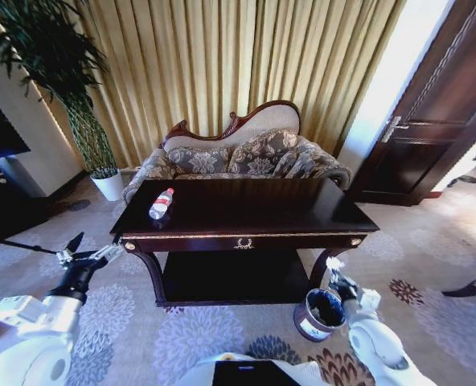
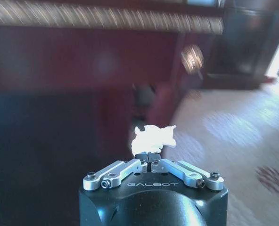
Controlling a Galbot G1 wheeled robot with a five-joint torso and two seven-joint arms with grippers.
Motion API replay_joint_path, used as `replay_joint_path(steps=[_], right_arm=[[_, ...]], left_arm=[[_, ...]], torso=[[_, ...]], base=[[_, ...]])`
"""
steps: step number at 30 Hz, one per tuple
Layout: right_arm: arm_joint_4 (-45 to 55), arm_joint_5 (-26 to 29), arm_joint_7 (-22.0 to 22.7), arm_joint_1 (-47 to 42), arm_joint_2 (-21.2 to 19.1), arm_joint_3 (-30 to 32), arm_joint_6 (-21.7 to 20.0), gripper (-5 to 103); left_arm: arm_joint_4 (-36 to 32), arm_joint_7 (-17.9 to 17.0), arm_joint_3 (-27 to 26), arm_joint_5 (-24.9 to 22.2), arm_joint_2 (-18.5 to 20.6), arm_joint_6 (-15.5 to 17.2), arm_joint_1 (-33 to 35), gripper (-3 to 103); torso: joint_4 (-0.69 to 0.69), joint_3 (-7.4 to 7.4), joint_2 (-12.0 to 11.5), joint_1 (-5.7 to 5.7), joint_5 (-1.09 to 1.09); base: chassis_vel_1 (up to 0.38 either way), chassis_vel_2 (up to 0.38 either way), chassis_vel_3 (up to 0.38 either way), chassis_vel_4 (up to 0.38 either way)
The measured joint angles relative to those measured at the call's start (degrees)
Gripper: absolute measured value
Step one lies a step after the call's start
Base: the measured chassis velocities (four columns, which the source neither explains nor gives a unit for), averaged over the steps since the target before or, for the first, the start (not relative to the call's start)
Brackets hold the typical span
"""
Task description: Move to the front of the table and place the trash on the table into the trash bin.
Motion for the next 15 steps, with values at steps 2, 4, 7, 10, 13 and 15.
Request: replay_joint_path(steps=[2, 4, 7, 10, 13, 15], right_arm=[[-8.2, -1.1, 2.5, 4.7, -0.1, -1.8, 0.7, 0], [-12.1, -1.9, 2.9, 7.0, -0.1, -2.5, 1.0, 0], [-19.7, -4.4, 3.2, 11.3, 0.2, -4.3, 1.2, 0], [-23.1, -6.2, 3.5, 13.0, 0.6, -5.2, 1.3, 0], [-29.0, -9.9, 3.8, 15.4, 1.9, -6.6, 1.8, 0], [-29.8, -10.3, 3.8, 15.7, 2.2, -6.8, 1.9, 0]], left_arm=[[0.0, 0.0, -0.6, 0.0, 0.0, -0.2, 0.2, 100], [0.0, 0.0, -0.9, -0.1, 0.1, -0.3, 0.2, 100], [0.0, 0.0, -1.4, -0.2, 0.2, -0.4, 0.3, 100], [0.0, 0.0, -1.4, -0.2, 0.2, -0.4, 0.3, 100], [0.0, 0.0, -1.3, -0.2, 0.0, -0.4, 0.4, 100], [0.0, 0.0, -1.3, -0.2, 0.0, -0.4, 0.4, 100]], torso=[[0.03, 0.01, 0.0, 0.0, 0.02], [0.04, 0.01, 0.0, 0.0, 0.01], [0.04, 0.01, 0.0, 0.01, 0.0], [0.02, 0.01, 0.0, 0.0, 0.0], [0.01, 0.0, 0.0, 0.0, -0.01], [0.0, 0.0, 0.0, 0.0, -0.01]], base=[[0.0, 0.0, 0.0, 0.0], [0.0, 0.0, 0.0, 0.0], [0.0, 0.0, 0.0, 0.0], [0.0, 0.0, 0.0, 0.0], [0.0, 0.0, 0.0, 0.0], [0.0, 0.0, 0.0, 0.0]])
